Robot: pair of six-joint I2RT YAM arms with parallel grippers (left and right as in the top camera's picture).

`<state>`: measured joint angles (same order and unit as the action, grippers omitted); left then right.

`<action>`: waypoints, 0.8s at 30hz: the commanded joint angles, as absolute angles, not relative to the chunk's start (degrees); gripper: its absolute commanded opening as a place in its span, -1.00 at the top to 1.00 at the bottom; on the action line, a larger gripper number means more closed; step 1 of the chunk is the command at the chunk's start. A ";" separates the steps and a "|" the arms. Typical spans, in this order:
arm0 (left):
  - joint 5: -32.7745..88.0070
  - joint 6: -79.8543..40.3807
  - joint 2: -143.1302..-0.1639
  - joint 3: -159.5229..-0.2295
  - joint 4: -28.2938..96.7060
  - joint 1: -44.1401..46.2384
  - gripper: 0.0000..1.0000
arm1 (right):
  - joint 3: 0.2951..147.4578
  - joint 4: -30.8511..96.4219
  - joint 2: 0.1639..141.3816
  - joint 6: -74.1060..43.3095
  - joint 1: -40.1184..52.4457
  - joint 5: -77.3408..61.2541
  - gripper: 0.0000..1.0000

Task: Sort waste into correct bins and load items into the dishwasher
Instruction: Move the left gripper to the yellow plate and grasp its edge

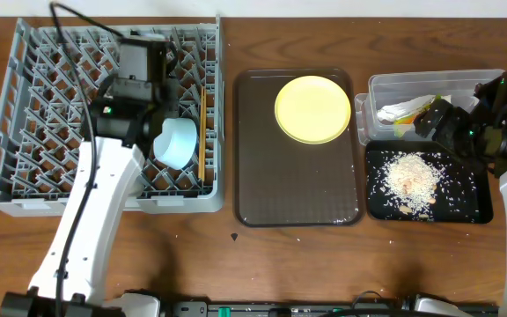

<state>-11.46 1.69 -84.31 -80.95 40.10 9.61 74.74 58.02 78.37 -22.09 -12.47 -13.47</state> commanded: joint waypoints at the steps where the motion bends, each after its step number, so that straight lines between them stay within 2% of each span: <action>1: 15.53 -6.42 -85.76 -81.23 39.92 10.79 -0.36 | 75.31 58.08 78.65 -22.26 -12.69 -13.54 -0.98; 2: 19.31 -6.94 -85.76 -81.23 39.16 11.16 -0.41 | 75.31 58.08 78.65 -22.26 -12.69 -13.56 -0.99; 3: 22.37 -7.53 -85.73 -81.23 38.61 11.51 -0.59 | 75.31 58.08 78.65 -22.26 -12.69 -13.54 -0.99; 5: 26.00 -8.27 -86.17 -80.97 36.56 12.49 -0.60 | 75.31 58.08 78.65 -22.26 -12.69 -13.54 -0.98; 8: 24.08 -12.25 -89.30 -80.84 35.44 15.88 -0.59 | 75.31 58.08 78.65 -22.26 -12.69 -13.54 -0.99; 10: 19.00 -14.39 -94.56 -80.84 35.20 19.64 -0.56 | 75.31 58.08 78.65 -22.26 -12.69 -13.54 -0.98; 19: 18.76 -27.00 -109.78 -80.86 25.47 26.96 -0.29 | 75.31 58.08 78.65 -22.26 -12.69 -13.54 -0.99; 24: 18.72 -31.92 -117.01 -80.86 19.77 27.79 -0.27 | 75.31 58.08 78.65 -22.26 -12.69 -13.54 -0.99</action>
<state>19.18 -26.39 -113.34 -80.88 21.08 27.83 74.74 58.04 78.37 -22.11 -12.47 -13.47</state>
